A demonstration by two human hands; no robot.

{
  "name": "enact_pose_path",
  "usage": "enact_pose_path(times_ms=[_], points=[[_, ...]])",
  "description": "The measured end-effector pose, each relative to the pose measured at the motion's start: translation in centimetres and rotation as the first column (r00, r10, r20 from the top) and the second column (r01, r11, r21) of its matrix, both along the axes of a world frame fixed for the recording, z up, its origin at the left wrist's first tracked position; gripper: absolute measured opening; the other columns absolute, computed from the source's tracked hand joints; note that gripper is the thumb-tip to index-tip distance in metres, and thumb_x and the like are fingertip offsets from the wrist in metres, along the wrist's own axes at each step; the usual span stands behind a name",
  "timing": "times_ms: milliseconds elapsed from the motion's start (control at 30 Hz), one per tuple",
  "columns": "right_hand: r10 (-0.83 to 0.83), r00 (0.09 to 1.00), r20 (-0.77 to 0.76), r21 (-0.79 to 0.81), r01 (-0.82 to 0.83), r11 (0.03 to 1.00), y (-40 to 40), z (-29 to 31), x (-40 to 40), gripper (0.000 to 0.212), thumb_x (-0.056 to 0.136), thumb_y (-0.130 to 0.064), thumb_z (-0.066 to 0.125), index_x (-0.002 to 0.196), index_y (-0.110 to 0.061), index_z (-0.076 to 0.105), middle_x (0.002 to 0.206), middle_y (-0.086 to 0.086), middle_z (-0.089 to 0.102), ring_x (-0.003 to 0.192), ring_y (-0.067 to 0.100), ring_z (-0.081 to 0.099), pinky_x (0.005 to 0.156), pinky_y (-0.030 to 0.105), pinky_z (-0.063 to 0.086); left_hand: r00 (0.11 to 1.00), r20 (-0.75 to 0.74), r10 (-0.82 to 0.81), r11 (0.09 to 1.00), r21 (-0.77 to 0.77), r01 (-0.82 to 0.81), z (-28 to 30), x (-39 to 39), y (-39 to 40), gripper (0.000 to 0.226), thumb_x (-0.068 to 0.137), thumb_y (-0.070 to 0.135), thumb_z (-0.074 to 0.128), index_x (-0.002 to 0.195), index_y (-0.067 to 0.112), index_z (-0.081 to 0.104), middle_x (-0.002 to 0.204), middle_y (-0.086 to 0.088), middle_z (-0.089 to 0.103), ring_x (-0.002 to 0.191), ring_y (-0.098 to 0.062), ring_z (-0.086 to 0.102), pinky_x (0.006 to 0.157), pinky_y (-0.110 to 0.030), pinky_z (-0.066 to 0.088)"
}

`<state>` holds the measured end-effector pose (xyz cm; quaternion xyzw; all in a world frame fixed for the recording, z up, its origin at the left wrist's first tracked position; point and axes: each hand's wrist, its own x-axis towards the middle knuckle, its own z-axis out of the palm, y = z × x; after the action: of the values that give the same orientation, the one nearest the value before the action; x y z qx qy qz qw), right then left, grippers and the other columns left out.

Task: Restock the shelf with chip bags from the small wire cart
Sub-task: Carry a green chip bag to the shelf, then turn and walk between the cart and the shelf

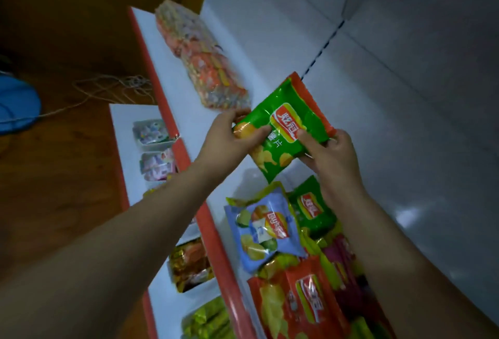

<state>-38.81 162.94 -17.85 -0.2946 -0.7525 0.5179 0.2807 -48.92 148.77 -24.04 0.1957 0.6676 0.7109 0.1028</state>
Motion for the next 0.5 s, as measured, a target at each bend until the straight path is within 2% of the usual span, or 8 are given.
enact_pose_path(times_ms=[33,100,167,200,267,333,433,500], points=[[-0.041,0.999,0.017,0.021,0.041,0.999,1.2,-0.5,-0.5,0.076,0.055,-0.043,0.084,0.116,-0.006,0.056,0.109,0.012,0.071,0.094,0.024,0.073,0.076,0.041,0.061,1.0,-0.021,-0.013,1.0,-0.02,0.012,-0.3,-0.9,1.8,0.054,0.077,0.044,0.079,0.123,0.019,0.062,0.114,0.003,0.062,0.097,-0.009,0.064,0.077,-0.008,0.049],[-0.161,0.984,0.07,0.105,0.153,0.983,3.4,-2.0,-0.9,0.069,0.049,-0.054,0.081,0.105,-0.019,0.058,0.106,0.011,0.071,0.093,0.025,0.073,0.08,0.046,0.06,0.992,-0.012,-0.123,0.985,-0.12,0.121,-1.3,-2.7,4.9,0.071,0.072,0.058,0.076,0.13,0.021,0.059,0.123,-0.001,0.064,0.105,-0.015,0.065,0.091,-0.026,0.053],[-0.274,0.945,0.179,0.216,0.234,0.948,4.6,-3.8,-0.4,0.062,0.059,-0.055,0.079,0.106,-0.022,0.057,0.115,0.016,0.066,0.104,0.03,0.067,0.093,0.046,0.054,0.96,0.045,-0.277,0.903,-0.327,0.276,-2.6,-3.9,6.4,0.089,0.078,0.064,0.068,0.148,0.018,0.039,0.149,-0.007,0.046,0.132,-0.023,0.049,0.111,-0.036,0.039],[-0.324,0.913,0.248,0.237,0.267,0.934,4.7,-4.6,0.3,0.064,0.068,-0.048,0.079,0.115,-0.013,0.055,0.122,0.018,0.063,0.111,0.032,0.063,0.097,0.043,0.051,0.949,0.077,-0.307,0.845,-0.437,0.309,-3.6,-4.3,6.5,0.091,0.084,0.063,0.061,0.154,0.014,0.028,0.158,-0.009,0.032,0.143,-0.024,0.036,0.117,-0.034,0.028],[-0.44,0.854,0.28,0.3,0.357,0.884,4.2,-5.7,1.7,0.061,0.081,-0.035,0.074,0.124,0.0,0.049,0.126,0.02,0.06,0.117,0.034,0.058,0.096,0.037,0.046,0.958,0.08,-0.275,0.808,-0.521,0.275,-5.0,-4.5,5.1,0.086,0.091,0.061,0.05,0.155,0.011,0.022,0.162,-0.009,0.022,0.148,-0.024,0.025,0.118,-0.033,0.02],[-0.468,0.852,0.235,0.407,0.351,0.843,2.5,-6.4,2.6,0.053,0.086,-0.028,0.068,0.126,0.002,0.05,0.127,0.021,0.058,0.119,0.036,0.055,0.096,0.035,0.04,0.98,0.042,-0.194,0.851,-0.49,0.189,-6.0,-3.9,2.0,0.076,0.093,0.057,0.049,0.152,0.013,0.031,0.159,-0.008,0.03,0.144,-0.024,0.032,0.116,-0.033,0.024],[-0.396,0.9,0.179,0.546,0.244,0.802,-3.2,-6.9,1.6,0.048,0.087,-0.021,0.064,0.128,0.001,0.051,0.128,0.02,0.054,0.119,0.033,0.051,0.097,0.029,0.035,0.998,-0.025,-0.064,0.887,-0.459,0.045,-7.3,-2.6,-5.3,0.063,0.096,0.048,0.053,0.148,0.015,0.04,0.153,-0.008,0.04,0.139,-0.022,0.039,0.112,-0.031,0.029],[-0.305,0.937,0.171,0.653,0.124,0.747,-8.4,-7.3,0.1,0.049,0.086,-0.023,0.062,0.128,0.001,0.052,0.129,0.019,0.053,0.12,0.034,0.049,0.101,0.034,0.035,0.998,-0.054,0.032,0.887,-0.459,-0.054,-8.2,-1.4,-11.2,0.057,0.096,0.044,0.054,0.145,0.017,0.043,0.151,-0.007,0.043,0.137,-0.021,0.041,0.109,-0.031,0.032]])
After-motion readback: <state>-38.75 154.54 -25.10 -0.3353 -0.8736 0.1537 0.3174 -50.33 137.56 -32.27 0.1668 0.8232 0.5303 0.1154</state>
